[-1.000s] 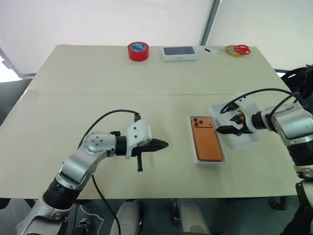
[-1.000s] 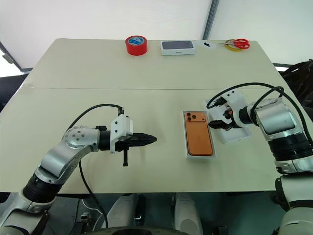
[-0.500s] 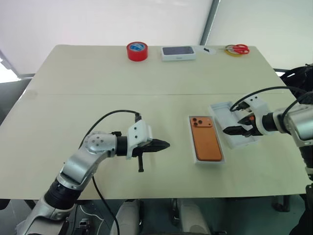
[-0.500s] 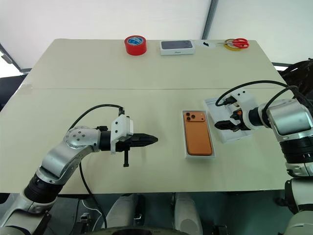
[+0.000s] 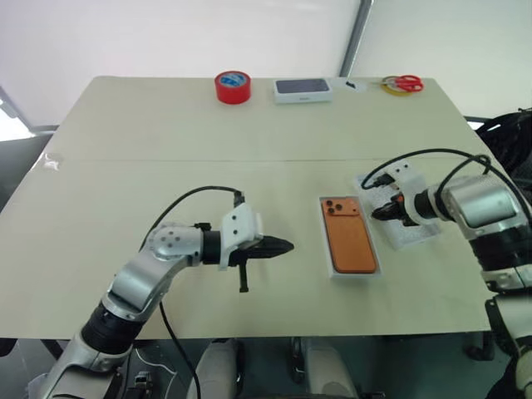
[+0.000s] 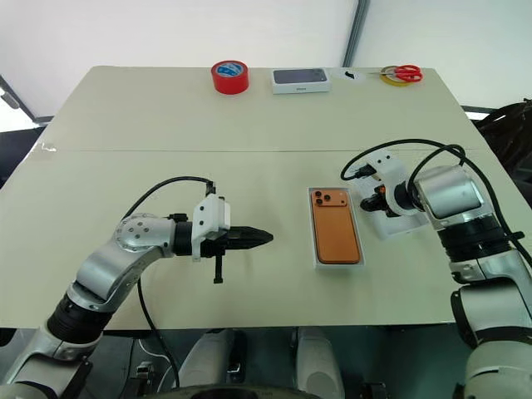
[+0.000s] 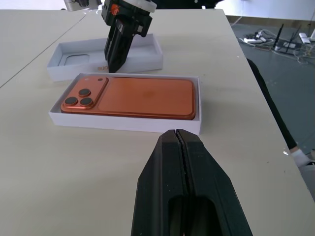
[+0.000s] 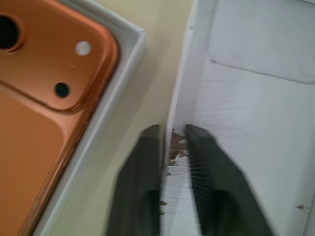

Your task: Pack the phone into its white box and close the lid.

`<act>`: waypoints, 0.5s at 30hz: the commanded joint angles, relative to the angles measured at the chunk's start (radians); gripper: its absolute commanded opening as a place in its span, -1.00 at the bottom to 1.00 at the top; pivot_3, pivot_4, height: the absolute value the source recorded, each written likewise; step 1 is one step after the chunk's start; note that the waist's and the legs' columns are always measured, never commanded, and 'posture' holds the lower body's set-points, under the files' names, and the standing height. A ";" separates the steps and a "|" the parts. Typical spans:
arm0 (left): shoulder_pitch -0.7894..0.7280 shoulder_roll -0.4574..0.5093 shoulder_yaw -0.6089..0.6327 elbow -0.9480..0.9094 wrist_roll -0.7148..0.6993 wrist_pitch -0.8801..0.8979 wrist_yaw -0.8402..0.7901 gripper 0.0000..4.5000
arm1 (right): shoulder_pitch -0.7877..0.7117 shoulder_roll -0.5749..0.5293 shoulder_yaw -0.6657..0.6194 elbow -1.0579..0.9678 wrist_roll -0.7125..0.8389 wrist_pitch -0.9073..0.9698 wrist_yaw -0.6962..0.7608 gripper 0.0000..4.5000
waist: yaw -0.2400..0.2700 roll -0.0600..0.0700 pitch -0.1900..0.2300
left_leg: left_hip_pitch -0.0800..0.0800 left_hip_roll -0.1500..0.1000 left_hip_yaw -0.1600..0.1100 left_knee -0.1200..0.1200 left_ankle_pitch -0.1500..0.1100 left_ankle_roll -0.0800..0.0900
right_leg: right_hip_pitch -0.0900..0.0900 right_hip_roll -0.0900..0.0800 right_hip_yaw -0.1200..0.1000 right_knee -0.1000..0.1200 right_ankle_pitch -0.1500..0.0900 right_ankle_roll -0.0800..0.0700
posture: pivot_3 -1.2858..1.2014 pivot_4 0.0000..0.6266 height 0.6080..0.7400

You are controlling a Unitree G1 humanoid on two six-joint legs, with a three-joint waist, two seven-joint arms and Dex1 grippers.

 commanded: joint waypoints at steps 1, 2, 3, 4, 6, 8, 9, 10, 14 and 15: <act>0.004 -0.005 0.005 -0.027 0.001 -0.025 0.005 -1.00 | -0.027 -0.011 -0.015 0.001 0.003 0.035 -0.004 -0.97 | 0.000 0.000 0.000 | 0.000 0.000 0.000 0.000 0.000 0.000 | 0.000 0.000 0.000 0.000 0.000 0.000 | 0.03 -0.52 0.87; 0.006 -0.005 0.005 -0.029 0.001 -0.025 0.007 -1.00 | -0.030 -0.010 -0.024 -0.001 0.010 0.051 -0.003 -0.97 | -0.001 0.000 0.000 | 0.000 0.000 0.000 0.000 0.000 0.000 | 0.000 0.000 0.000 0.000 0.000 0.000 | 0.03 -0.52 0.87; 0.009 -0.005 0.005 -0.030 0.001 -0.025 0.009 -1.00 | -0.035 -0.009 -0.039 -0.001 0.017 0.067 -0.007 -0.97 | -0.001 0.000 0.000 | 0.000 0.000 0.000 0.000 0.000 0.000 | 0.000 0.000 0.000 0.000 0.000 0.000 | 0.03 -0.52 0.87; 0.011 -0.006 0.005 -0.030 0.001 -0.026 0.011 -1.00 | -0.040 -0.006 -0.055 0.000 0.022 0.082 -0.012 -0.97 | 0.000 0.000 0.000 | 0.000 0.000 0.000 0.000 0.000 0.000 | 0.000 0.000 0.000 0.000 0.000 0.000 | 0.03 -0.52 0.87; 0.018 -0.005 0.007 -0.029 0.006 -0.028 0.019 -1.00 | -0.062 0.004 -0.119 0.009 0.041 0.119 -0.029 -0.97 | 0.000 0.000 0.000 | 0.000 0.000 0.000 0.000 0.000 0.000 | 0.000 0.000 0.000 0.000 0.000 0.000 | 0.03 -0.52 0.87; 0.028 -0.006 0.026 -0.023 0.010 -0.031 0.040 -1.00 | -0.103 0.016 -0.215 0.015 0.069 0.166 -0.050 -0.97 | -0.001 0.001 0.000 | 0.000 0.000 0.000 0.000 0.000 0.000 | 0.000 0.000 0.000 0.000 0.000 0.000 | 0.03 -0.52 0.87; 0.033 -0.006 0.042 -0.016 0.011 -0.030 0.053 -1.00 | -0.136 0.030 -0.281 0.017 0.089 0.212 -0.059 -0.97 | -0.003 0.001 0.000 | 0.000 0.000 0.000 0.000 0.000 0.000 | 0.000 0.000 0.000 0.000 0.001 0.001 | 0.03 -0.52 0.87; 0.036 -0.005 0.053 -0.011 0.011 -0.030 0.063 -1.00 | -0.157 0.041 -0.327 0.017 0.104 0.246 -0.068 -0.97 | -0.005 0.002 0.001 | 0.000 0.000 0.000 0.000 0.000 0.000 | 0.000 0.000 0.000 0.000 0.001 0.001 | 0.03 -0.52 0.87; 0.050 0.010 0.118 0.022 0.014 -0.035 0.102 -1.00 | -0.234 0.081 -0.523 0.029 0.255 0.361 -0.085 -0.97 | -0.002 0.003 0.001 | 0.000 0.001 0.000 0.000 0.000 0.000 | -0.001 0.001 0.000 0.001 0.002 0.003 | 0.03 -0.52 0.87; 0.052 0.012 0.129 0.025 0.011 -0.036 0.105 -1.00 | -0.239 0.089 -0.546 0.039 0.303 0.363 -0.108 -0.97 | -0.003 0.003 0.001 | 0.000 0.002 -0.001 -0.001 0.000 0.000 | -0.001 0.002 0.000 0.001 0.002 0.003 | 0.03 -0.52 0.87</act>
